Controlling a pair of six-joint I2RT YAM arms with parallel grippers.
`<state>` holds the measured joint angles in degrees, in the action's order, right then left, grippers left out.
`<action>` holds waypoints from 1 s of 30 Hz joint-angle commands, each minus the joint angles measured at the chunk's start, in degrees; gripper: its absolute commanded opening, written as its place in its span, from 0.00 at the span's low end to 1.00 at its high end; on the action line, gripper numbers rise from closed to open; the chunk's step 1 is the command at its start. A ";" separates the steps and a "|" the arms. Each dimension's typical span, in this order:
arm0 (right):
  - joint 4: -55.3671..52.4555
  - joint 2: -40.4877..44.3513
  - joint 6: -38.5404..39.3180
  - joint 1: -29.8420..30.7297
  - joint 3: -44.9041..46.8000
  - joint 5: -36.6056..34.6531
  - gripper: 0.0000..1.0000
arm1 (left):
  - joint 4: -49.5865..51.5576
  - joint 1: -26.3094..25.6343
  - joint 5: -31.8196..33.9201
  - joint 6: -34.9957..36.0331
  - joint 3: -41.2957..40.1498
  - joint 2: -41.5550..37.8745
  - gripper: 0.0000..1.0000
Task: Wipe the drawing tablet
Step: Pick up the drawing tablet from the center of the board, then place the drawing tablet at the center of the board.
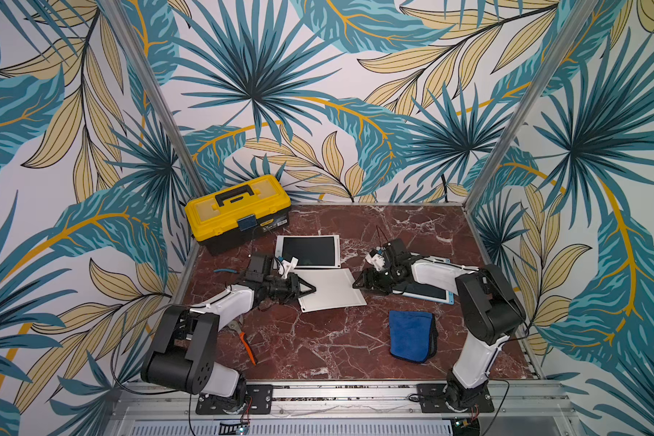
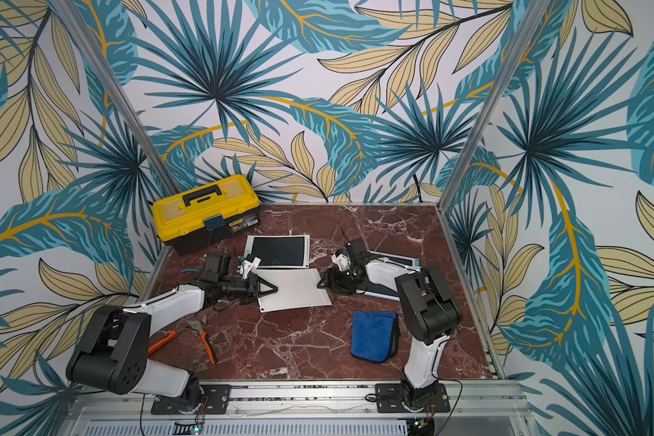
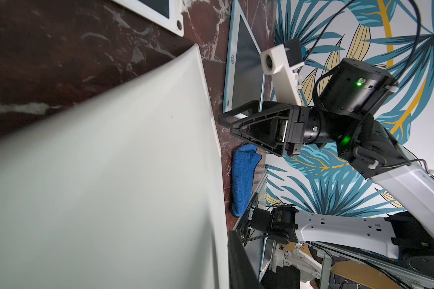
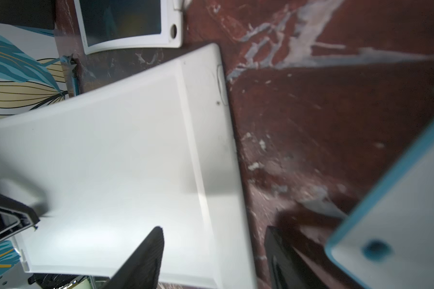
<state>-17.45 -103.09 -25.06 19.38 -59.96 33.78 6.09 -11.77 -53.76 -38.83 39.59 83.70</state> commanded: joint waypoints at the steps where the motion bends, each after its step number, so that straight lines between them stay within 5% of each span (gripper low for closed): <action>1: -6.11 7.54 -0.20 -2.44 0.79 -6.65 0.66 | 12.37 -1.51 6.54 7.73 6.30 -1.92 0.16; 4: -8.74 14.59 -0.29 -4.54 1.01 -10.80 0.67 | 22.79 -5.08 13.94 15.24 13.88 -2.03 0.15; 14: -16.58 28.93 1.12 -5.23 0.07 -21.08 0.68 | 24.15 -8.18 19.11 22.83 26.74 -2.85 0.16; 26: -21.61 35.30 0.58 -5.49 0.33 -25.53 0.68 | 29.77 -30.39 61.04 49.96 36.03 -1.48 0.16; 30: -25.02 36.77 -0.37 -5.66 0.62 -27.98 0.68 | 29.55 -32.95 64.75 49.93 38.63 1.78 0.15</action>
<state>-38.28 -67.40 -24.82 14.06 -60.29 8.82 36.01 -44.25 1.37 7.09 75.02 83.59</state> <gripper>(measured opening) 0.678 0.187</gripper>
